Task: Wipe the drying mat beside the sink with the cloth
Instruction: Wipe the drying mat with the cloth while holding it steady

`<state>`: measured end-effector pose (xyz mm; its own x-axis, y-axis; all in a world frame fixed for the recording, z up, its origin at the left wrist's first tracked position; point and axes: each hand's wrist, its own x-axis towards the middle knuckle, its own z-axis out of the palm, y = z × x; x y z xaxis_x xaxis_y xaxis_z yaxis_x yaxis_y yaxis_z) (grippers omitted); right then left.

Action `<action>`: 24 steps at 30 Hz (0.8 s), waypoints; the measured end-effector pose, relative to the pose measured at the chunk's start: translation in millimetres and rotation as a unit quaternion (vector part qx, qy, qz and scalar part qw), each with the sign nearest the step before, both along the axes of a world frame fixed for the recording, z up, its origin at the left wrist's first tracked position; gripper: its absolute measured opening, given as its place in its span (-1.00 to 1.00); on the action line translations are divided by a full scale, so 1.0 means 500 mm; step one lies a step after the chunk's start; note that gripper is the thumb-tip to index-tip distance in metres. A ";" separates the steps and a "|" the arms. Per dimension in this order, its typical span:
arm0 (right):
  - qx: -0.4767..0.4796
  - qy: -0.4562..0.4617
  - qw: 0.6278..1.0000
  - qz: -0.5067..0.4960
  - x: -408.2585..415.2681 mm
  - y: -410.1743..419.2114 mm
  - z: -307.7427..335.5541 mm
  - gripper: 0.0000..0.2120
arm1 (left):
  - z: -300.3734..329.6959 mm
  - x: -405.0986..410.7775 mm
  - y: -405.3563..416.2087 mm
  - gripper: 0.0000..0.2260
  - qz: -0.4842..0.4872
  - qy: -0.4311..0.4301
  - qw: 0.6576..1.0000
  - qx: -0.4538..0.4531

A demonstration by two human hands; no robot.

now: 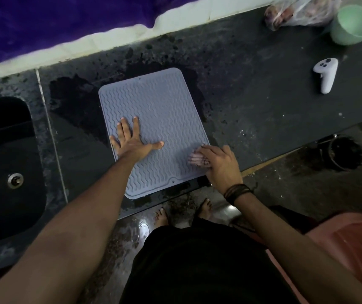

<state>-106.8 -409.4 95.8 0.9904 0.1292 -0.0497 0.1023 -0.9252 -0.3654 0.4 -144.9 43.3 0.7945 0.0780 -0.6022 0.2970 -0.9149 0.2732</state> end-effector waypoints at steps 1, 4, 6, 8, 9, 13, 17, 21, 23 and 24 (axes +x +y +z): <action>0.032 -0.005 0.999 0.001 0.019 0.021 0.002 -0.44 | 0.000 0.000 0.000 0.21 -0.002 -0.001 1.000 0.002; 0.072 0.025 0.997 0.034 0.061 0.092 -0.006 -0.45 | 0.001 -0.002 0.001 0.19 -0.007 -0.004 1.000 0.002; 0.025 0.063 0.996 0.065 0.061 0.123 -0.021 -0.46 | 0.001 -0.002 -0.001 0.20 -0.005 -0.002 1.000 0.008; -0.023 0.067 0.993 0.094 0.041 0.119 -0.036 -0.48 | 0.002 0.001 -0.002 0.22 0.002 0.005 1.000 0.005; -0.034 0.060 0.993 0.100 0.026 0.107 -0.038 -0.50 | 0.001 0.002 -0.001 0.22 0.002 0.006 1.000 0.004; -0.059 0.023 0.993 0.102 -0.033 0.039 -0.029 -0.51 | -0.002 0.003 0.000 0.24 0.004 0.009 1.000 -0.001; -0.129 0.032 0.985 0.112 -0.041 -0.003 -0.008 -0.57 | -0.001 0.002 0.000 0.24 0.003 0.003 1.000 0.007; -0.117 0.028 0.991 0.056 0.022 0.010 0.002 -0.56 | -0.002 0.000 0.001 0.23 -0.002 0.004 1.000 0.005; -0.112 0.039 0.992 0.047 0.070 0.031 0.001 -0.54 | 0.000 0.001 0.001 0.23 -0.001 0.008 1.000 0.006; -0.113 0.053 0.991 0.048 0.088 0.041 0.000 -0.52 | 0.000 0.001 0.001 0.23 0.000 0.010 1.000 0.008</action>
